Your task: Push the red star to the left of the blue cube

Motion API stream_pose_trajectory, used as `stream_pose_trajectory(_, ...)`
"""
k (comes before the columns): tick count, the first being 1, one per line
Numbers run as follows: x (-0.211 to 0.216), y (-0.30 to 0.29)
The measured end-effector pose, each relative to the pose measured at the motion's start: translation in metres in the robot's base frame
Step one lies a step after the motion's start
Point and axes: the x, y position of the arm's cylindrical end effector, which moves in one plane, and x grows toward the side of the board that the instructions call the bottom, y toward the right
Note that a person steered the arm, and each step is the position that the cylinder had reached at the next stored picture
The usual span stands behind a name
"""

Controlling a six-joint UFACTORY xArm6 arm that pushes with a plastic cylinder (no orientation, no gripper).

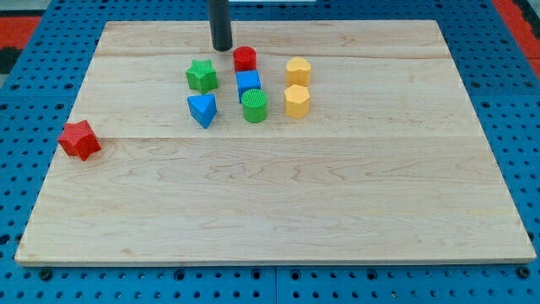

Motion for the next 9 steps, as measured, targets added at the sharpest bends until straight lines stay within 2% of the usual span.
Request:
stream_pose_trajectory(1,-0.027,-0.075)
stream_pose_trajectory(2,0.018,-0.176)
stream_pose_trajectory(3,0.048,-0.213)
stream_pose_trajectory(4,0.081,-0.213)
stream_pose_trajectory(5,0.193,-0.209)
stream_pose_trajectory(6,0.22,-0.212)
stream_pose_trajectory(8,0.198,-0.129)
stream_pose_trajectory(9,0.191,-0.114)
